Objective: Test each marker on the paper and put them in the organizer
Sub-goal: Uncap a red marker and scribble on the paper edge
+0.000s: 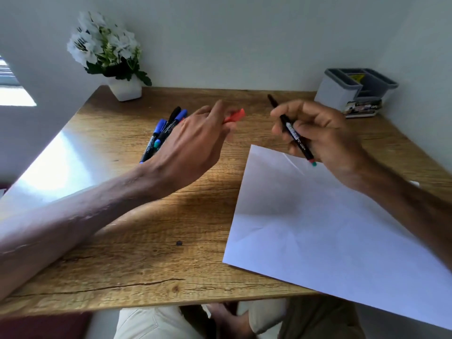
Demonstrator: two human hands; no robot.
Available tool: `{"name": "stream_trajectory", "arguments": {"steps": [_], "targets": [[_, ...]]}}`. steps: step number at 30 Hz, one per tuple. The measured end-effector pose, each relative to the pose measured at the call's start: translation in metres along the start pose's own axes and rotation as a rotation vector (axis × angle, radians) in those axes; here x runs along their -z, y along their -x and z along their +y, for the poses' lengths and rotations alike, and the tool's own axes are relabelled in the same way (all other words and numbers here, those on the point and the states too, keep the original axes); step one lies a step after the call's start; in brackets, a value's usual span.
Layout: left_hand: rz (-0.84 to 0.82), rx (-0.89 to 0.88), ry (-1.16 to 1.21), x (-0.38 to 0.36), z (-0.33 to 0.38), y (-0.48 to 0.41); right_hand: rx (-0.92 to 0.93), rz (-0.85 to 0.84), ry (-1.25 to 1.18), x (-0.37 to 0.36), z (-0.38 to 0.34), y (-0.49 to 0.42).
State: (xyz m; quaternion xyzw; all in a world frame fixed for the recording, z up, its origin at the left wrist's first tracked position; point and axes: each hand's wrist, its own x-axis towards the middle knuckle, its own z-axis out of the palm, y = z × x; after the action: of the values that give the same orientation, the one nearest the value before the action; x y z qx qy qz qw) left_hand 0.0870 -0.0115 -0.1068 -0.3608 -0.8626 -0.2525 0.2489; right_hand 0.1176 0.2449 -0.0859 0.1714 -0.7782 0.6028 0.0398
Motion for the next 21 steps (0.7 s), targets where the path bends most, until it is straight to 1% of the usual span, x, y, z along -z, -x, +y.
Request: {"name": "stream_trajectory", "arguments": {"steps": [2,4,6,9,10,12,14,17,21], "targets": [[-0.007,-0.004,0.077,-0.002,0.005,0.002,-0.044,-0.044,-0.157,0.004,-0.003,0.007],[-0.024,0.026,0.154,-0.004,0.01,0.004,-0.027,-0.049,-0.197,0.002,-0.002,0.015],[-0.059,0.089,0.258,-0.004,0.015,0.007,0.005,-0.025,-0.121,-0.007,0.0,0.026],[-0.096,0.141,0.363,-0.001,0.021,0.009,0.004,-0.064,0.021,-0.025,0.004,0.047],[-0.112,0.141,0.365,-0.001,0.022,0.009,-0.011,-0.079,0.06,-0.031,0.005,0.054],[-0.168,0.095,0.365,-0.001,0.022,0.009,0.035,-0.121,0.208,-0.039,0.006,0.061],[-0.275,0.048,0.361,-0.004,0.02,0.008,0.079,-0.151,0.335,-0.041,0.005,0.059],[-0.412,0.016,0.328,-0.005,0.015,0.009,0.042,-0.101,0.282,-0.041,0.004,0.049],[-0.475,0.046,0.313,-0.005,0.009,0.009,0.023,-0.008,0.153,-0.036,-0.002,0.05]]}}
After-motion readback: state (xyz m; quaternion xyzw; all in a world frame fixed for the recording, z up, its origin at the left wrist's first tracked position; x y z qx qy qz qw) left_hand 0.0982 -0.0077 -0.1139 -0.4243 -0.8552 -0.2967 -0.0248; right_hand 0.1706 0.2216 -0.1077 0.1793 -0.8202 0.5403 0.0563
